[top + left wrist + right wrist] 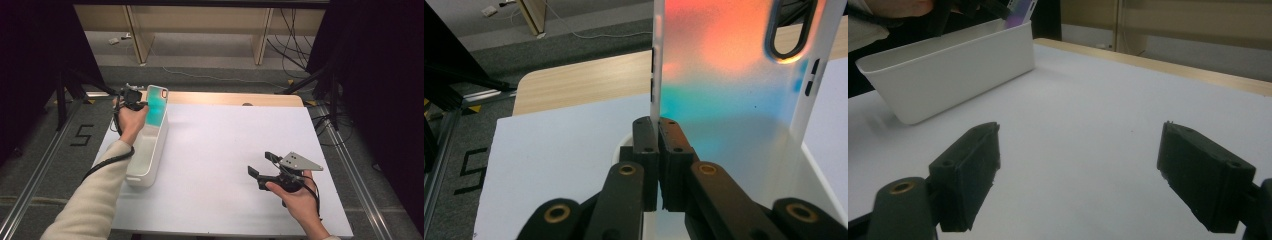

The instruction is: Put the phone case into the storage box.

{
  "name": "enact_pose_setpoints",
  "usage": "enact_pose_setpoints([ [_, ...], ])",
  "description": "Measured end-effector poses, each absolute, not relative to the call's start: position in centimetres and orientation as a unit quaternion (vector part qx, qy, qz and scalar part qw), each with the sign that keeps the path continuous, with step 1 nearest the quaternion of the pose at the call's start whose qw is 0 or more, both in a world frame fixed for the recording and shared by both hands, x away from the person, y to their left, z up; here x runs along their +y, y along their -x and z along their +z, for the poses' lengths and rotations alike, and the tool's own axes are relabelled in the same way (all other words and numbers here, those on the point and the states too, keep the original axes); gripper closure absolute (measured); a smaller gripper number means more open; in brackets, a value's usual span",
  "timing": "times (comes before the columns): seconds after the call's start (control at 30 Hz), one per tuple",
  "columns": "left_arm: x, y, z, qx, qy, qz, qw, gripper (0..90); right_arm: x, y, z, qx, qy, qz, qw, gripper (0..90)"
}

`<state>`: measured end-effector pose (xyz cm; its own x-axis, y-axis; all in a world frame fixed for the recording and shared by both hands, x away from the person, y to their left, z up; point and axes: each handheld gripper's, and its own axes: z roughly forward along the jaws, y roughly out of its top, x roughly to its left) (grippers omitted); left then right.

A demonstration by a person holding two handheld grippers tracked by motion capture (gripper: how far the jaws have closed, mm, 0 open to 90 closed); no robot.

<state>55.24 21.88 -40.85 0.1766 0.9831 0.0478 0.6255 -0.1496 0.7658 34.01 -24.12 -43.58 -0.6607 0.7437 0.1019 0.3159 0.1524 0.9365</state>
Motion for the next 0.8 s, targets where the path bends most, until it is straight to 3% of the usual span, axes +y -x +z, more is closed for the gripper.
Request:
enact_pose_setpoints([
  [0.27, 22.0, -55.4, -40.9, 0.572, -0.708, 0.284, 0.302, 85.6, -24.2, -34.0, -43.5, 0.736, -0.362, 0.536, 0.202, 18.3],
  [0.43, 22.1, -55.1, -40.5, 0.568, -0.708, 0.284, 0.309, 79.8, -24.2, -34.0, -43.6, 0.739, -0.356, 0.536, 0.199, 18.2],
  [0.8, 21.9, -54.1, -38.8, 0.552, -0.69, 0.304, 0.356, 53.2, -24.1, -33.9, -43.5, 0.737, -0.366, 0.533, 0.197, 18.0],
])
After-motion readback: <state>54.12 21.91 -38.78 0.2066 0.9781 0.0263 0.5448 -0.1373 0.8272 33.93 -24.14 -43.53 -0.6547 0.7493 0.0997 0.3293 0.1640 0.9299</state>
